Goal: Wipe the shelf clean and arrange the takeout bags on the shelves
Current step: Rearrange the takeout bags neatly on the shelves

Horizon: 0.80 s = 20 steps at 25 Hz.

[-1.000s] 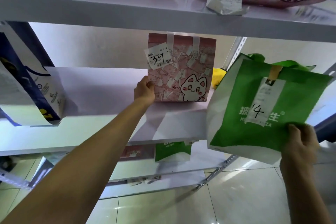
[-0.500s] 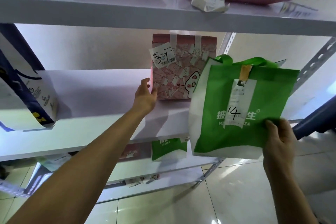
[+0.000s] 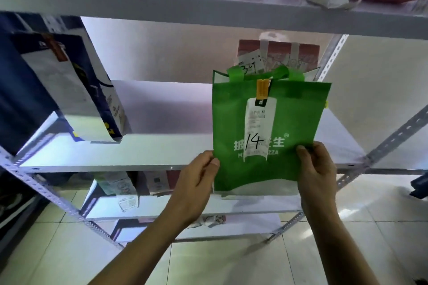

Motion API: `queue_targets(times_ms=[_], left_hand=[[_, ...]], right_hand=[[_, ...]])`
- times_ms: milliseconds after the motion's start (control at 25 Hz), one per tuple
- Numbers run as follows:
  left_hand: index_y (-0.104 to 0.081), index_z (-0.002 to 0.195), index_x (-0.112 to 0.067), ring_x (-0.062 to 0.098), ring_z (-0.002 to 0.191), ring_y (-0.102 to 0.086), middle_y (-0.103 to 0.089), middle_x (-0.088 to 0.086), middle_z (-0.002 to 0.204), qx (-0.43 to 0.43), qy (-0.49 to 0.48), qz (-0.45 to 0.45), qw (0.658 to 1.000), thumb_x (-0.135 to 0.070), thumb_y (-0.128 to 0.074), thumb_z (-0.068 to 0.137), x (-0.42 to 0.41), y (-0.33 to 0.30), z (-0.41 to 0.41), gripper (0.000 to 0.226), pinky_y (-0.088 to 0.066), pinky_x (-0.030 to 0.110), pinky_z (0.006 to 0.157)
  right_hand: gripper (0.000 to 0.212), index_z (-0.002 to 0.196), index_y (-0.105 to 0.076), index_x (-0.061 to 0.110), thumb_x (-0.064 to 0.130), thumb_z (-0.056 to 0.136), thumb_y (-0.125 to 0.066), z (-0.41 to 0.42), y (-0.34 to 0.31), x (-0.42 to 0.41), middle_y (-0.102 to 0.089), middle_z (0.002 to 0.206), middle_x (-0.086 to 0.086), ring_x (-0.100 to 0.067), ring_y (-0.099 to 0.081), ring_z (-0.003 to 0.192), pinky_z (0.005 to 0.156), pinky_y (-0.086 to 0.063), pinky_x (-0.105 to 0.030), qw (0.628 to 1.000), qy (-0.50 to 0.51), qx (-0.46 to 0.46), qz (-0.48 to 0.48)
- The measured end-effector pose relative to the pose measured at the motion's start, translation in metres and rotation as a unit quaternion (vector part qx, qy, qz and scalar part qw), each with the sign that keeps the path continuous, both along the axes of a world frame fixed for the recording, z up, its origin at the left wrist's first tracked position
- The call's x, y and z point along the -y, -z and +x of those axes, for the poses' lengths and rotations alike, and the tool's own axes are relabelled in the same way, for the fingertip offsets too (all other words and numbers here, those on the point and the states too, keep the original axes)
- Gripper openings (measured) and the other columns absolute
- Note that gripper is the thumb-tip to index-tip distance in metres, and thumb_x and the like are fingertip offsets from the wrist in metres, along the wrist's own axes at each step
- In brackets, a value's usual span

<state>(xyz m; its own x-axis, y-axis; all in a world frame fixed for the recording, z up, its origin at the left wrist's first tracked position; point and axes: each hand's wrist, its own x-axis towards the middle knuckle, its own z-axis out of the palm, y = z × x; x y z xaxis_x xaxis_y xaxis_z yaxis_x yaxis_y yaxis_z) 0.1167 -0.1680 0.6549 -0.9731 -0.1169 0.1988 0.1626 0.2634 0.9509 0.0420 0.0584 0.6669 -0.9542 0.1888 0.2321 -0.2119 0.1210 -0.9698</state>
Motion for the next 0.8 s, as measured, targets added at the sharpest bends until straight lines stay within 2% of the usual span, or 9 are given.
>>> queue_targets(times_ms=[80, 120, 200, 280, 400, 520, 640, 720, 800], left_hand=[[-0.062, 0.101, -0.022, 0.008, 0.082, -0.059, -0.064, -0.005, 0.088, -0.015, -0.032, 0.011, 0.999, -0.031, -0.044, 0.103, 0.017, 0.002, 0.011, 0.020, -0.045, 0.020, 0.071], [-0.063, 0.106, -0.024, 0.002, 0.088, -0.063, -0.068, -0.010, 0.094, -0.014, -0.053, 0.016, 0.998, -0.027, -0.046, 0.103, 0.027, 0.005, 0.016, 0.017, -0.047, 0.016, 0.073], [-0.064, 0.111, -0.027, 0.003, 0.099, -0.067, -0.072, -0.015, 0.104, -0.006, -0.102, 0.024, 0.994, -0.016, -0.050, 0.102, 0.048, 0.010, 0.024, 0.020, -0.051, 0.014, 0.075], [-0.064, 0.111, -0.029, 0.002, 0.099, -0.068, -0.072, -0.017, 0.105, -0.013, -0.141, 0.029, 0.990, -0.010, -0.051, 0.100, 0.068, 0.013, 0.029, 0.026, -0.051, 0.011, 0.074], [-0.062, 0.113, -0.029, 0.000, 0.100, -0.067, -0.071, -0.014, 0.110, -0.022, -0.180, 0.024, 0.983, -0.009, -0.050, 0.099, 0.097, 0.013, 0.025, 0.027, -0.052, 0.011, 0.076], [-0.061, 0.114, -0.024, -0.007, 0.099, -0.063, -0.067, -0.005, 0.115, -0.022, -0.241, 0.000, 0.970, -0.013, -0.055, 0.099, 0.121, 0.011, 0.006, 0.020, -0.049, 0.007, 0.075], [-0.061, 0.109, -0.022, 0.003, 0.094, -0.064, -0.066, -0.002, 0.110, -0.008, -0.299, -0.058, 0.952, -0.022, -0.060, 0.098, 0.140, 0.007, -0.019, 0.011, -0.049, 0.014, 0.072], [-0.063, 0.102, -0.020, 0.014, 0.092, -0.065, -0.068, -0.002, 0.104, 0.005, -0.322, -0.087, 0.943, -0.025, -0.061, 0.097, 0.148, 0.006, -0.035, 0.008, -0.050, 0.028, 0.074], [-0.064, 0.099, -0.017, 0.018, 0.091, -0.065, -0.069, -0.001, 0.100, 0.013, -0.327, -0.086, 0.941, -0.024, -0.062, 0.096, 0.151, 0.006, -0.047, 0.009, -0.052, 0.033, 0.077]], right_hand=[[0.017, 0.093, -0.063, 0.022, 0.015, 0.103, -0.051, 0.001, -0.001, 0.024, -0.070, 0.085, 0.009, -0.006, -0.064, 0.080, 0.070, -0.053, -0.033, 1.000, -0.026, -0.001, -0.005], [0.018, 0.093, -0.063, 0.023, 0.014, 0.103, -0.052, 0.002, -0.001, 0.037, -0.071, 0.085, 0.008, -0.006, -0.065, 0.080, 0.070, -0.054, -0.032, 0.999, -0.039, 0.000, -0.007], [0.019, 0.093, -0.064, 0.024, 0.012, 0.102, -0.052, 0.003, -0.001, 0.067, -0.073, 0.087, 0.010, -0.005, -0.066, 0.081, 0.071, -0.057, -0.029, 0.998, -0.064, 0.001, -0.011], [0.020, 0.095, -0.064, 0.025, 0.011, 0.103, -0.052, 0.002, -0.001, 0.096, -0.074, 0.087, 0.013, -0.002, -0.068, 0.079, 0.067, -0.057, -0.021, 0.997, -0.078, 0.001, -0.024], [0.020, 0.098, -0.062, 0.023, 0.009, 0.103, -0.048, -0.004, 0.000, 0.134, -0.073, 0.088, 0.009, -0.006, -0.066, 0.076, 0.062, -0.055, -0.019, 0.996, -0.084, 0.007, -0.039], [0.030, 0.100, -0.059, 0.023, 0.000, 0.101, -0.041, -0.019, 0.002, 0.161, -0.065, 0.087, -0.001, -0.008, -0.050, 0.063, 0.052, -0.044, -0.020, 0.996, -0.087, 0.012, -0.026], [0.021, 0.102, -0.057, 0.021, 0.004, 0.101, -0.045, -0.041, 0.006, 0.176, -0.064, 0.089, -0.003, -0.009, -0.051, 0.065, 0.058, -0.043, -0.022, 0.997, -0.074, 0.027, 0.022], [0.008, 0.102, -0.059, 0.021, 0.018, 0.102, -0.051, -0.052, 0.013, 0.179, -0.067, 0.091, 0.001, -0.012, -0.061, 0.076, 0.064, -0.046, -0.024, 0.996, -0.037, 0.044, 0.071], [0.009, 0.097, -0.059, 0.022, 0.026, 0.102, -0.052, -0.058, 0.020, 0.181, -0.067, 0.090, 0.005, -0.014, -0.064, 0.082, 0.062, -0.043, -0.021, 0.991, -0.002, 0.052, 0.124]])
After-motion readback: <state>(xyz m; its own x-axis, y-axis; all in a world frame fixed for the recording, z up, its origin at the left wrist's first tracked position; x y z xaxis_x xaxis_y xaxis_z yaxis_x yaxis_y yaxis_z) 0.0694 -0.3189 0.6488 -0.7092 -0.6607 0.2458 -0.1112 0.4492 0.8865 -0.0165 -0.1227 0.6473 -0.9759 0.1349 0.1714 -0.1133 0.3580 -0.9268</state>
